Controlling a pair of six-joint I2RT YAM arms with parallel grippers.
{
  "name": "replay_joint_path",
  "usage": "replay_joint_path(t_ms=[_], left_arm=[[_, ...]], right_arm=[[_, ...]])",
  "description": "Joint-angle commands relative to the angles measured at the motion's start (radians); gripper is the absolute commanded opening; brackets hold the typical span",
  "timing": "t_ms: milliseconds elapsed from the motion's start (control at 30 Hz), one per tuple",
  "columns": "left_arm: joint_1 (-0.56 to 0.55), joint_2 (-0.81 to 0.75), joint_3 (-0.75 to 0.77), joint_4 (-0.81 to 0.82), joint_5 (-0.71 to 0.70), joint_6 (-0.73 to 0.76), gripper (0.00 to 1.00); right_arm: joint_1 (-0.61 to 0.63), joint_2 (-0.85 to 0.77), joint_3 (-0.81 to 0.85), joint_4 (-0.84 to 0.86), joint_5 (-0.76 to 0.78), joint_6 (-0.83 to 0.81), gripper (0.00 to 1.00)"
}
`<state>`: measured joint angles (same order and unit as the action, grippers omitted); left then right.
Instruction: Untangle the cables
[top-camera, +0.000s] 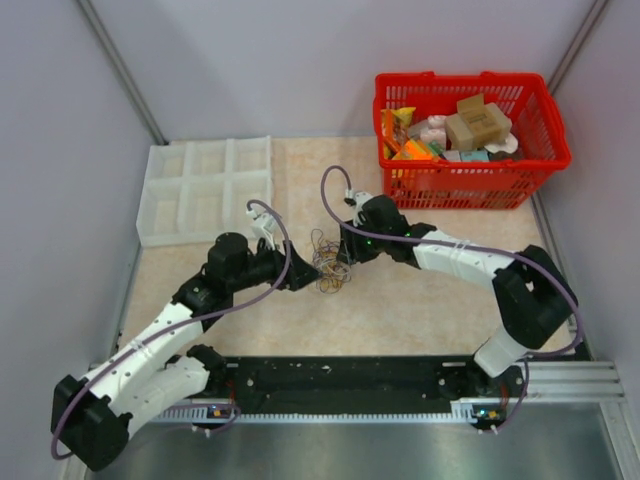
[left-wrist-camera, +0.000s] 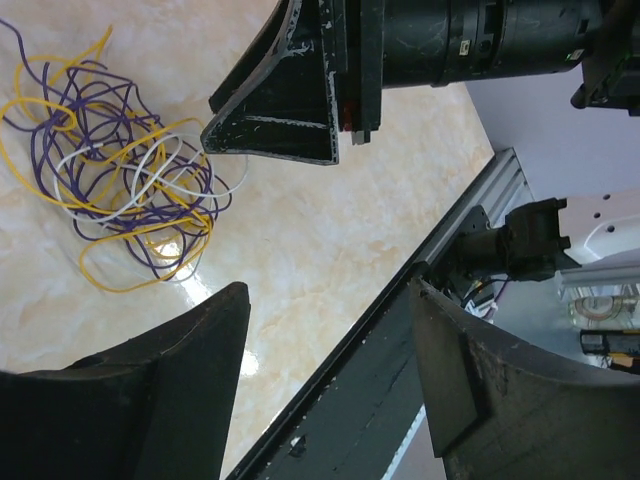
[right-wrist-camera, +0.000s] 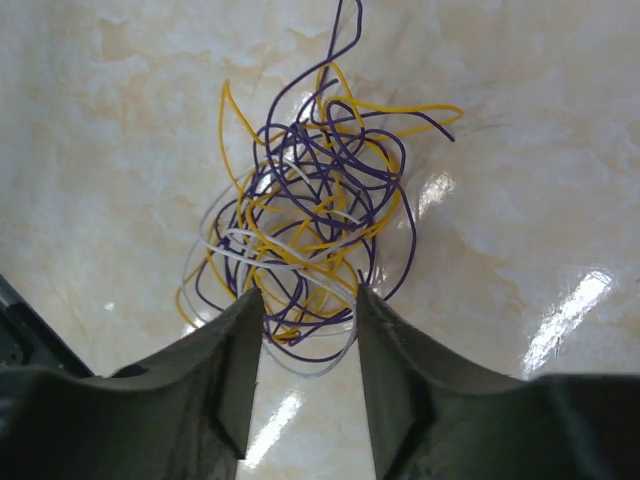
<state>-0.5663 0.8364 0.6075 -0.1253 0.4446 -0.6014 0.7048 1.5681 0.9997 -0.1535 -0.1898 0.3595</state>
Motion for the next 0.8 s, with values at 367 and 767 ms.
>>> replay_joint_path(t_ms=[367, 767], left_arm=[[0.0, -0.004, -0.089, 0.197, -0.118, -0.175, 0.68], [0.013, -0.025, -0.084, 0.151, -0.15, -0.167, 0.67]], right_arm=[[-0.005, 0.104, 0.06, 0.092, -0.013, -0.165, 0.32], [-0.042, 0.09, 0.053, 0.144, -0.112, -0.22, 0.33]])
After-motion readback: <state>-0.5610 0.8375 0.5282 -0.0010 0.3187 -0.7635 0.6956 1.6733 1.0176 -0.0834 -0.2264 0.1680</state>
